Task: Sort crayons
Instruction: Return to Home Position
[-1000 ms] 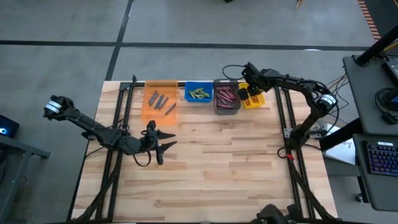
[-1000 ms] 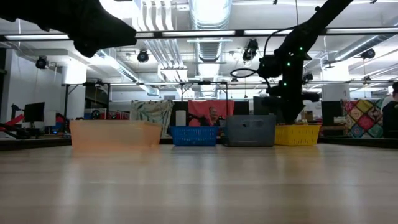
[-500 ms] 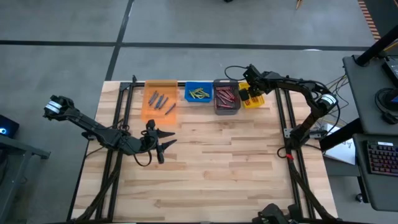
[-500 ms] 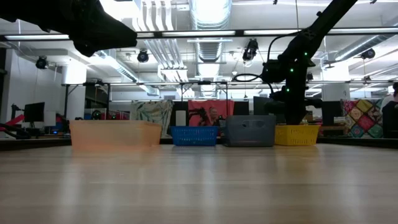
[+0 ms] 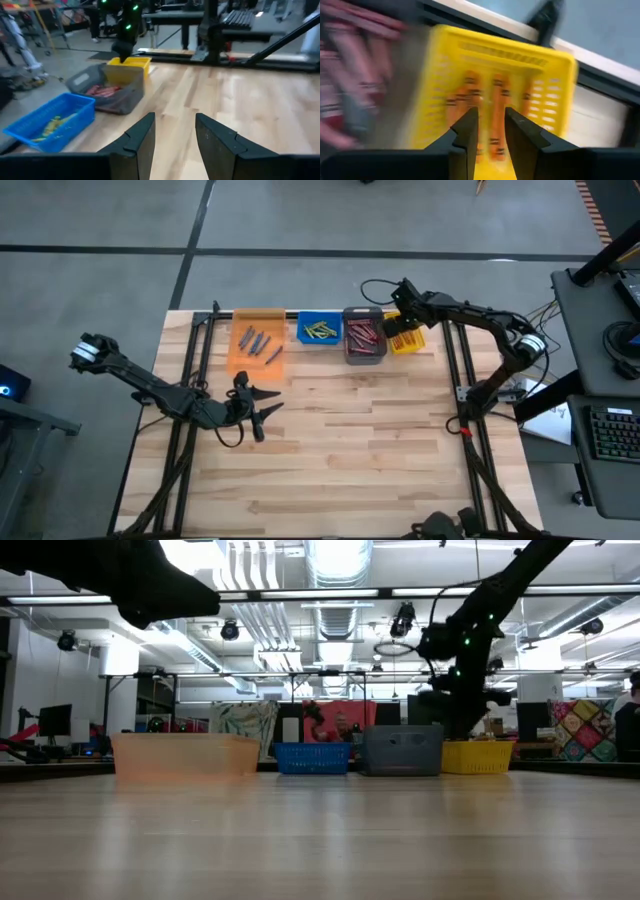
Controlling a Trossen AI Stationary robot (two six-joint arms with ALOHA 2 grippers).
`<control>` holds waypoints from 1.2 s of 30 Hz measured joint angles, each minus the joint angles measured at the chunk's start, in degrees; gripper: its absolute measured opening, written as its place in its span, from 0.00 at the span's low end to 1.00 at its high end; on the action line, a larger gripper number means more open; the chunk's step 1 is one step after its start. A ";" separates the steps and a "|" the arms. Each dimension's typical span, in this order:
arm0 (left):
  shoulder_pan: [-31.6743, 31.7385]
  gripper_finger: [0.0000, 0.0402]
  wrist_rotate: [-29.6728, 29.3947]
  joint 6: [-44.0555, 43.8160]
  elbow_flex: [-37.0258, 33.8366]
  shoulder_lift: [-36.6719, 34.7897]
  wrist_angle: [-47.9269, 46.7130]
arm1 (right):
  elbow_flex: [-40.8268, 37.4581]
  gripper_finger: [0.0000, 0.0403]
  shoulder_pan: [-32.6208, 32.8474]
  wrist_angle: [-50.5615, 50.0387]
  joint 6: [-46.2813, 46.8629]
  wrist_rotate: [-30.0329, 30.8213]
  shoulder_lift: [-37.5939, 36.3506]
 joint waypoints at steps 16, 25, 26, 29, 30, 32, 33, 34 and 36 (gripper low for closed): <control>-0.12 0.27 0.46 8.37 1.77 -11.60 -13.99 | -16.44 0.17 17.13 27.16 -13.11 -4.20 -27.50; 0.02 0.20 0.83 10.04 1.77 -11.83 -13.87 | -26.31 0.16 21.89 40.23 -13.95 -13.52 -35.34; 0.03 0.19 2.40 11.30 1.77 -11.60 -13.87 | -27.71 0.16 22.51 42.65 -14.92 -16.36 -35.30; 0.00 0.18 9.13 14.33 1.77 -11.50 -13.48 | -31.37 0.16 24.21 48.83 -15.92 -20.60 -35.26; -0.02 0.17 10.62 14.97 1.77 -11.79 -13.49 | -32.23 0.16 24.63 49.91 -15.97 -20.62 -35.47; -0.02 0.15 11.65 16.70 1.77 -12.88 -14.15 | -33.55 0.16 25.15 50.06 -16.35 -20.64 -36.28; 0.01 0.13 11.94 17.47 1.77 -13.73 -15.11 | -34.07 0.16 25.32 50.13 -16.72 -21.06 -36.78; 0.20 0.11 12.06 18.23 1.77 -14.65 -16.43 | -34.51 0.16 25.40 50.10 -17.17 -21.77 -37.26; 1.06 0.07 12.27 19.38 1.75 -16.98 -18.68 | -35.10 0.16 25.41 50.16 -18.30 -23.10 -38.56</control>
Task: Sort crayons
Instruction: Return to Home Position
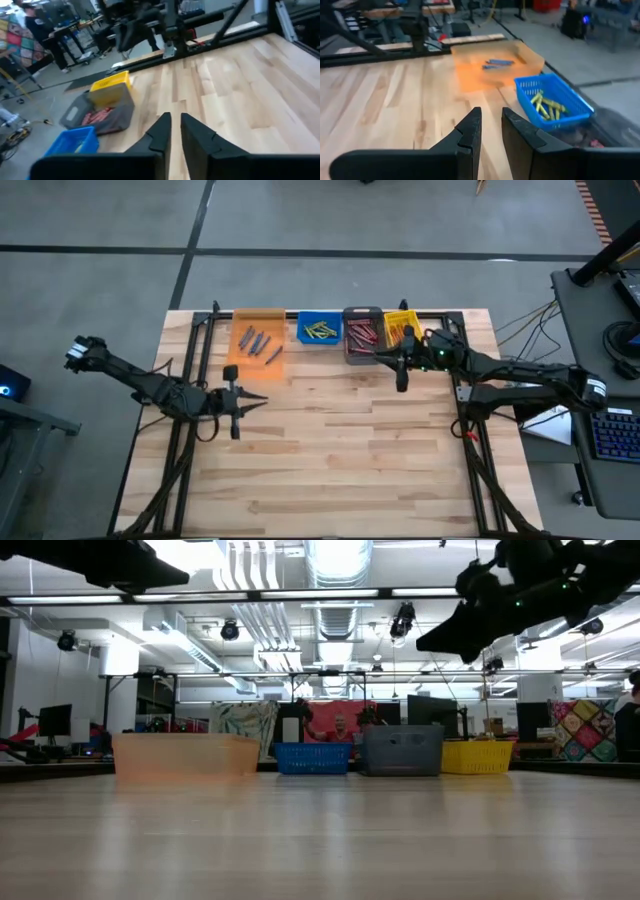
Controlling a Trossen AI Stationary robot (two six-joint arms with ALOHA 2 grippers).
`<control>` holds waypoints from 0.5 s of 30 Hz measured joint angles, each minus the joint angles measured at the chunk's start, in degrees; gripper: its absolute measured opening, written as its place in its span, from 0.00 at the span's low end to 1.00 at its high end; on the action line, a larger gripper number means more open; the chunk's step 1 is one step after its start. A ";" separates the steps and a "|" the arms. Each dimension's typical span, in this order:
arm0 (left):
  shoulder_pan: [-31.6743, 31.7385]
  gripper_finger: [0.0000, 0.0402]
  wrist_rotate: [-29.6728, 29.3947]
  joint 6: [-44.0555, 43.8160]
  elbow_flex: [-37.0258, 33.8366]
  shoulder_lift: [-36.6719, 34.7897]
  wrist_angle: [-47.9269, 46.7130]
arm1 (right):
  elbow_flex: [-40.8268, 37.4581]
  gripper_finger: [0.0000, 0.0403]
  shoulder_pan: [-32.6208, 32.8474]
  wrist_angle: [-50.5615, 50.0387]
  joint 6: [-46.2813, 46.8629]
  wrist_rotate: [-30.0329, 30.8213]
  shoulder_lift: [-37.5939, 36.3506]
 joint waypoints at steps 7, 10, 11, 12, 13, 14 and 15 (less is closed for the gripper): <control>6.20 0.01 6.10 -0.09 -5.33 -12.88 -0.38 | -3.36 0.16 0.02 0.14 -5.84 -3.35 -6.44; 10.10 0.00 7.80 -0.07 -9.34 -18.97 4.86 | -5.89 0.15 0.00 0.09 -7.04 -3.33 -9.57; 11.41 0.00 8.34 -0.07 -10.41 -20.67 6.58 | -6.76 0.15 0.00 0.05 -7.05 -3.33 -10.66; 12.60 0.00 9.55 -0.03 -11.35 -22.33 7.93 | -7.54 0.15 0.00 0.02 -6.98 -3.35 -11.81; 13.78 0.00 11.14 0.06 -12.14 -23.94 8.36 | -8.43 0.15 0.00 0.07 -7.00 -3.35 -13.16; 14.87 0.00 12.75 0.09 -12.90 -25.35 8.24 | -9.23 0.15 0.00 0.09 -7.00 -3.35 -14.45; 15.97 0.00 14.06 0.10 -13.63 -26.68 8.14 | -9.94 0.15 0.00 0.11 -7.02 -3.35 -15.68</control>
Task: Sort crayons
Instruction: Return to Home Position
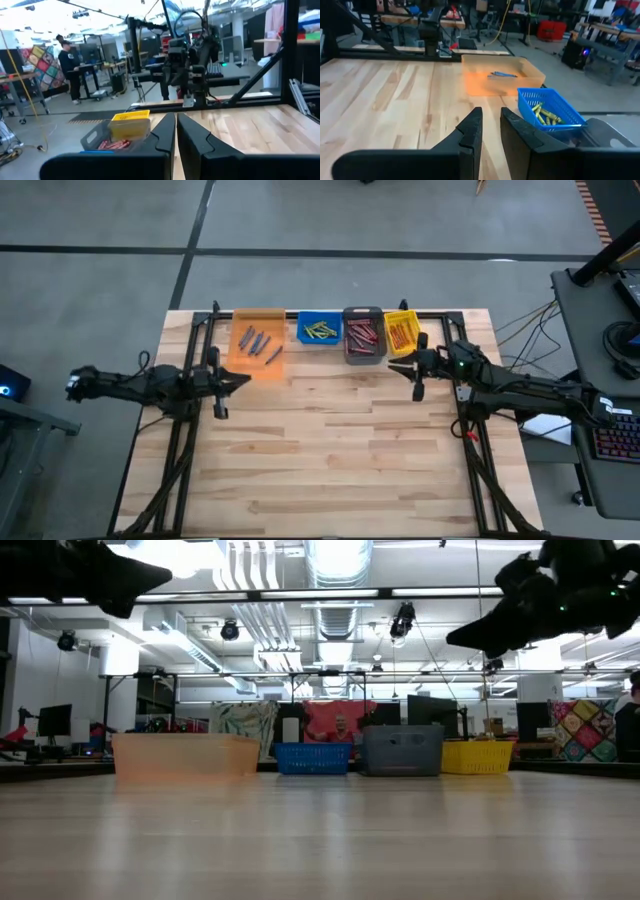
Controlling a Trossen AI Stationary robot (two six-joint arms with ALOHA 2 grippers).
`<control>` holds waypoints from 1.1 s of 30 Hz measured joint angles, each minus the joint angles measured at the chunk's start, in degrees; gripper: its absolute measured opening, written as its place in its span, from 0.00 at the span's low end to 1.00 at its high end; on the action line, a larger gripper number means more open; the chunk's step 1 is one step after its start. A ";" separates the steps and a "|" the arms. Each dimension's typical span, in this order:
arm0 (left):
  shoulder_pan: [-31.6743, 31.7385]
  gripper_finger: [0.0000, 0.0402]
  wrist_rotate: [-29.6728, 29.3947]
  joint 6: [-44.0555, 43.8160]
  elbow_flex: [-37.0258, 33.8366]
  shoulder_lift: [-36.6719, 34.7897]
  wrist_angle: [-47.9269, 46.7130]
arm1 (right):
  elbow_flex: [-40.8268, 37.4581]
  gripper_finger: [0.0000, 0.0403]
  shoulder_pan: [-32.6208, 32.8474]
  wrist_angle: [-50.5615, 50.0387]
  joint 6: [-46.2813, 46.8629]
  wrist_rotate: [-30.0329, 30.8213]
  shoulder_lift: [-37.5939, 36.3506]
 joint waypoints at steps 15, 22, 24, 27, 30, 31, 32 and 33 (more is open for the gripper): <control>8.58 0.00 10.85 -8.90 -12.12 -10.82 12.01 | -5.49 0.13 -0.07 -4.68 -1.10 0.48 -13.33; 8.59 0.00 10.91 -8.92 -12.25 -10.16 10.15 | -6.57 0.13 -0.07 -5.97 -1.42 0.04 -16.25; 8.59 0.00 10.91 -9.36 -12.25 -9.60 9.24 | -6.85 0.13 -0.07 -7.34 -1.00 0.03 -17.14; 8.59 0.00 10.54 -9.89 -12.18 -9.26 9.74 | -7.41 0.13 -0.02 -8.26 -0.16 0.04 -18.16; 8.59 0.00 7.30 -9.88 -12.09 -8.89 9.53 | -7.57 0.13 -0.02 -8.26 1.02 0.04 -18.28; 8.59 0.00 5.78 -9.81 -12.00 -8.72 9.58 | -7.57 0.13 -0.02 -8.26 1.59 0.02 -18.23; 8.59 0.00 4.50 -9.82 -11.98 -8.55 9.59 | -7.57 0.13 -0.02 -8.24 2.12 0.02 -18.23; 8.62 0.00 3.51 -9.88 -11.98 -8.35 9.51 | -7.57 0.13 -0.02 -8.26 2.82 0.04 -18.23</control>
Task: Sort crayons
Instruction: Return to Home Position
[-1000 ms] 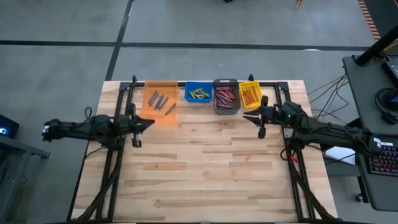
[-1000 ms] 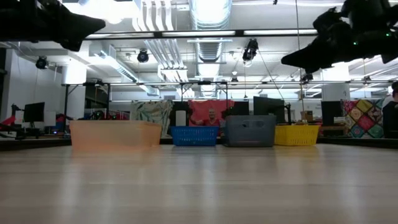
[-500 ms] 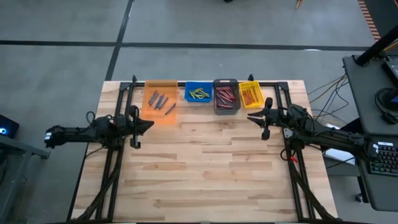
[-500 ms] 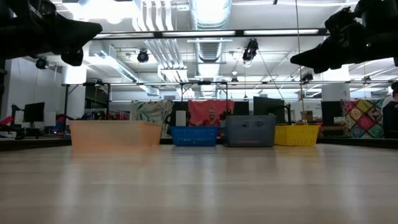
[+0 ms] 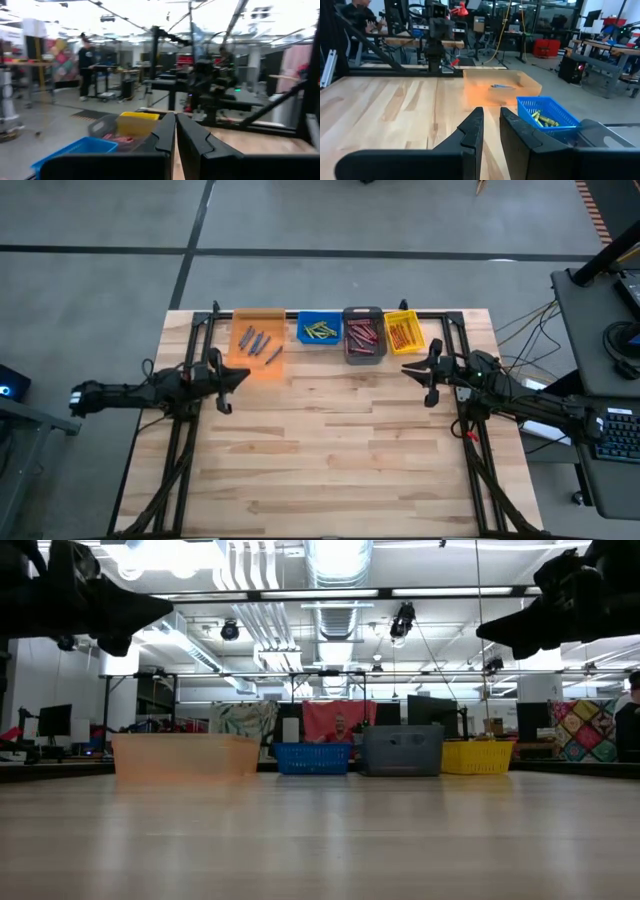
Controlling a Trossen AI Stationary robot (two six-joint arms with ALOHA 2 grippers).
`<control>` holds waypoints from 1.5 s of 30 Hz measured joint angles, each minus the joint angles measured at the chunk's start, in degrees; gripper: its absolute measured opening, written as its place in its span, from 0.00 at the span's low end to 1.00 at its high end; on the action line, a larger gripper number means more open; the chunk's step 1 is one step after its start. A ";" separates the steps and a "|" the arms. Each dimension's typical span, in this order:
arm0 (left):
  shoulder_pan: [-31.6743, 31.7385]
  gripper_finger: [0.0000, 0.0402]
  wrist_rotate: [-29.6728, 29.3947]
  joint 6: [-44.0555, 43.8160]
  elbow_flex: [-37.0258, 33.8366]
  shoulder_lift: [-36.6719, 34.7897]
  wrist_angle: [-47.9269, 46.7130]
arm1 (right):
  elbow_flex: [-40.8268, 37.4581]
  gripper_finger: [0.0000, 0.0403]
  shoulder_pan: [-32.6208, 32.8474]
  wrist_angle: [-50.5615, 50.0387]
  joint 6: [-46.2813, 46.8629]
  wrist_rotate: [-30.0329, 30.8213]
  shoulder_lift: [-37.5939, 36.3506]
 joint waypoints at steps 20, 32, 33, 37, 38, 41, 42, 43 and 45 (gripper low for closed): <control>-0.03 0.00 -1.93 -0.25 0.07 3.80 0.04 | -0.04 0.13 0.00 -3.88 18.30 0.46 0.90; -0.03 0.00 -1.93 -0.25 0.07 6.51 0.04 | -0.04 0.13 0.00 -3.88 21.29 0.48 0.98; -0.03 0.00 -1.93 -0.25 0.07 6.70 0.04 | -0.04 0.13 0.00 -3.87 21.29 0.48 0.98; -0.03 0.00 -1.93 -0.25 0.07 7.56 0.04 | -0.04 0.13 0.00 -3.88 21.29 0.48 0.98; -0.03 0.00 -1.93 -0.25 0.07 7.75 0.04 | -0.04 0.13 0.00 -3.87 21.29 0.48 0.98; -0.03 0.00 -1.93 -0.26 0.07 8.37 0.04 | -0.04 0.13 0.25 -3.90 21.29 0.55 0.98; -0.03 0.00 -1.93 -0.26 0.08 8.57 0.04 | -0.04 0.13 1.34 -4.12 21.39 1.05 0.72; -0.03 0.00 -1.93 -0.27 0.09 8.76 0.03 | -0.04 0.13 2.38 -4.42 21.86 1.18 -0.09; -0.03 0.00 -1.93 -0.26 0.09 9.24 0.04 | -0.04 0.13 4.48 -4.59 20.96 1.48 -1.11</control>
